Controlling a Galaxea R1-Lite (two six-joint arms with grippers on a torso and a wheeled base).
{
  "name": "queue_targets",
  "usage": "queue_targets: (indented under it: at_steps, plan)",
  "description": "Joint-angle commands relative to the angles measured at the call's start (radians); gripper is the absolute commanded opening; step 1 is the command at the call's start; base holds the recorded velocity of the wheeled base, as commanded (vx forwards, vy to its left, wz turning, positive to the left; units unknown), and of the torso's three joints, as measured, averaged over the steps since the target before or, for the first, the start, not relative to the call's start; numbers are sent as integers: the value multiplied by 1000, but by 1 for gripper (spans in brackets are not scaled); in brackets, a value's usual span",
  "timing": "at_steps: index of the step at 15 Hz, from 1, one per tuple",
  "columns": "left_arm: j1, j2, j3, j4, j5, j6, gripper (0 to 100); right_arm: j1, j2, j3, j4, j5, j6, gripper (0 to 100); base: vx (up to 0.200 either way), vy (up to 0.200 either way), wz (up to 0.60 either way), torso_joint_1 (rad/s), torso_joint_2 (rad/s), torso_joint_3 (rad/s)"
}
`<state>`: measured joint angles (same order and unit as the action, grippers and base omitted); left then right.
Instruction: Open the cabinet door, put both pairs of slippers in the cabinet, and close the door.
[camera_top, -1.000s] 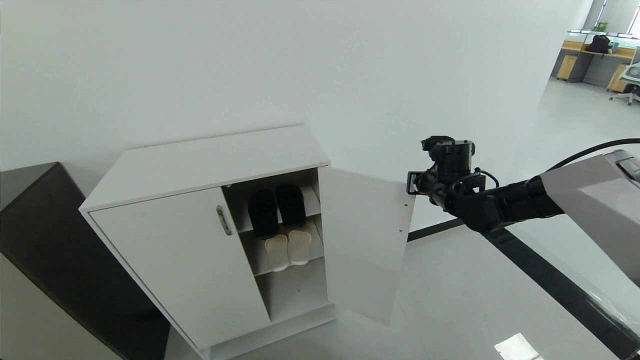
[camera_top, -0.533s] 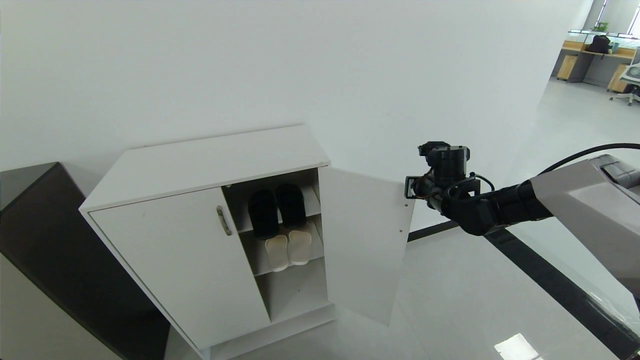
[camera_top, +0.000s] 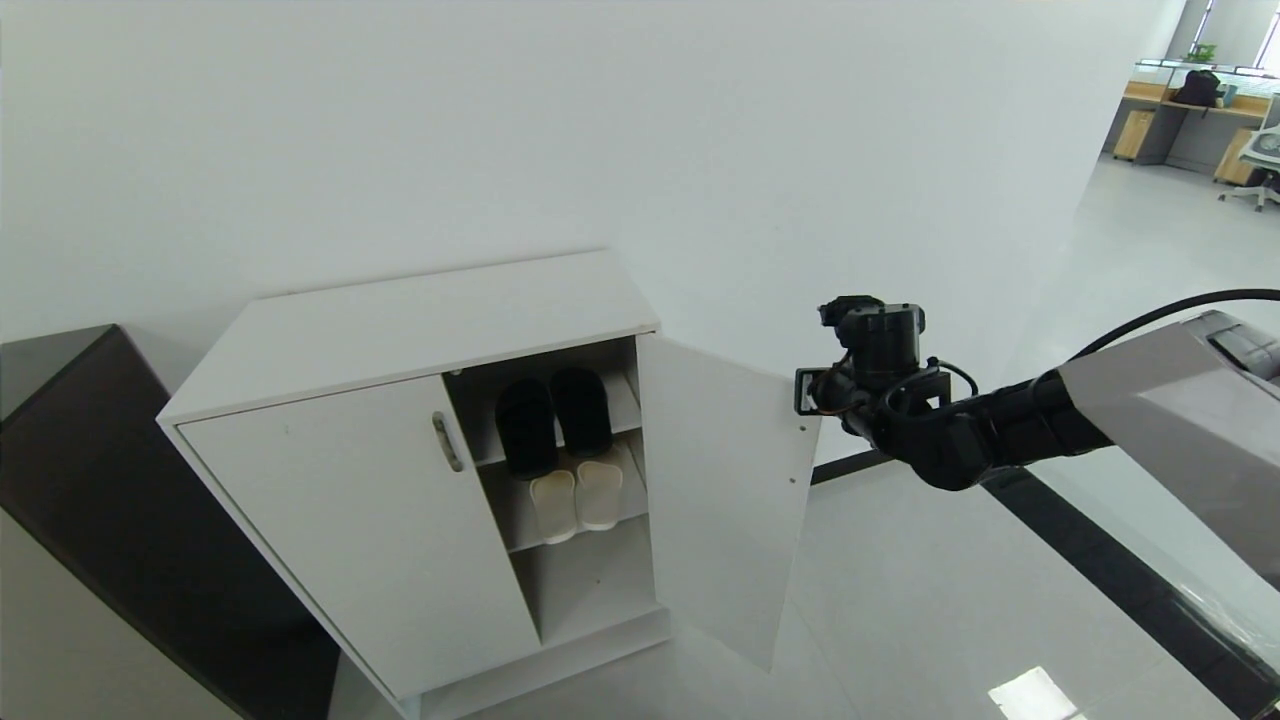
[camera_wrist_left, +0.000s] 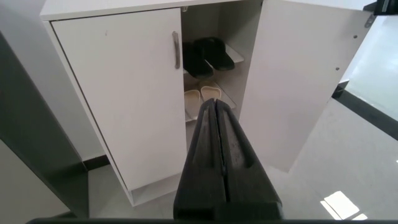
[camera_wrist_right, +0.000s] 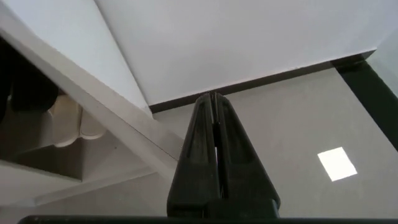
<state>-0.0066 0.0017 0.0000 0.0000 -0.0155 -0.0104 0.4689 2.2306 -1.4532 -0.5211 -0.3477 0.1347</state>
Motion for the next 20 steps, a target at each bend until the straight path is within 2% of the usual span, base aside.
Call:
queue_targets:
  at_steps: [1,5,12,15,18,20]
  plan:
    - [0,0,0,0,0,0,0,59,-69,77,-4,-2,3,0,0,0,0,0,0,0]
    - [0,0,0,0,0,0,0,186,-178,244,-91,-22,2,0,0,0,0,0,0,0]
    - [0,0,0,0,0,0,0,201,-246,361,-114,-20,-69,0,0,0,0,0,0,0]
    - [0,0,0,0,0,0,0,214,-246,370,-120,-17,-70,0,0,0,0,0,0,0]
    - [0,0,0,-2,0,0,0,243,-232,379,-181,-20,-76,0,0,0,0,0,0,0]
    - [0,0,0,0,0,0,0,254,-229,392,-183,-19,-76,0,0,0,600,2,5,2]
